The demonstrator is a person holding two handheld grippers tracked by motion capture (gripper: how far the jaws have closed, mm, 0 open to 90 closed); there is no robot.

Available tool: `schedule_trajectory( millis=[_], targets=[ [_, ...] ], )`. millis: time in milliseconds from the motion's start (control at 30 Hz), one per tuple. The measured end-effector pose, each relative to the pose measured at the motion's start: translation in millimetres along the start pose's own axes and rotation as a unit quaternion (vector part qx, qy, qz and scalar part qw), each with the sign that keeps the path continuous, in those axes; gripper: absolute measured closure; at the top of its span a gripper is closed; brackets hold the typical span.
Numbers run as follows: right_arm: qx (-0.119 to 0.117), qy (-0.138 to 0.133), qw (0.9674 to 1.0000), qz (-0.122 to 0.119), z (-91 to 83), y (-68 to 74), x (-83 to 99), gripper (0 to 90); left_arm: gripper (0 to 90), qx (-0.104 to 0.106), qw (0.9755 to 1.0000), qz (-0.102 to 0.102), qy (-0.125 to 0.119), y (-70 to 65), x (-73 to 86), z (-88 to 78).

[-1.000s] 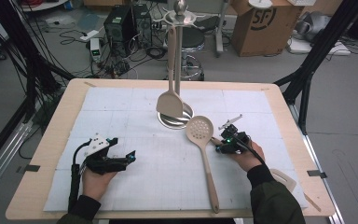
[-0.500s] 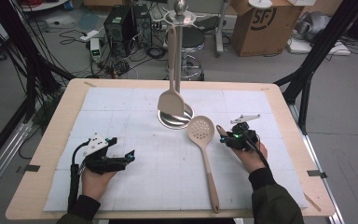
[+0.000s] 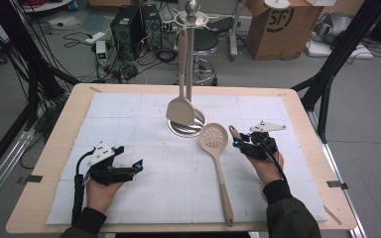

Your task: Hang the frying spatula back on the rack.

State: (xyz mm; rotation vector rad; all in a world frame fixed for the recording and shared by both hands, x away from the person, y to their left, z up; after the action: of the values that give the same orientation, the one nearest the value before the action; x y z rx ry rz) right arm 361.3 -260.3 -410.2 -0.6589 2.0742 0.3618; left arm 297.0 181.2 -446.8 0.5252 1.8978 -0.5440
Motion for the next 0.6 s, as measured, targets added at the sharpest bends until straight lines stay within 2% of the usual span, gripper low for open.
schedule_trajectory(
  millis=[133,267,367,600],
  targets=[
    [-0.009,-0.055,0.9983,-0.02,-10.2,7.1,-7.5,67.8,11.4,0.0,1.0,0.0,0.001,-0.3,0.2,0.6],
    [-0.011,-0.104,0.9935,-0.047,-19.1,14.4,-13.6,67.9,11.4,0.0,1.0,0.001,0.002,-0.4,0.2,0.6],
    [-0.006,-0.123,0.9908,-0.057,-23.8,18.0,-16.1,68.0,11.4,0.0,1.0,0.0,0.001,-0.4,0.1,0.5],
    [-0.011,-0.148,0.9873,-0.057,-31.6,20.4,-22.2,68.0,11.5,0.0,1.0,0.001,0.002,-0.4,0.3,0.7]
  ],
)
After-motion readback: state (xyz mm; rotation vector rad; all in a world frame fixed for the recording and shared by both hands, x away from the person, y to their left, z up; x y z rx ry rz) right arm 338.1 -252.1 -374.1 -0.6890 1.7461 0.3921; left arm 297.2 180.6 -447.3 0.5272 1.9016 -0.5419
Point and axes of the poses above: each handheld gripper's, and its own axes: z roughly forward along the jaws, x roughly out of its underside, y roughly to its left, the point moved 2 cm from there along z, roughly forward along the jaws, and after that the axes turned 1 degree about -y, right-handed, at the moved point
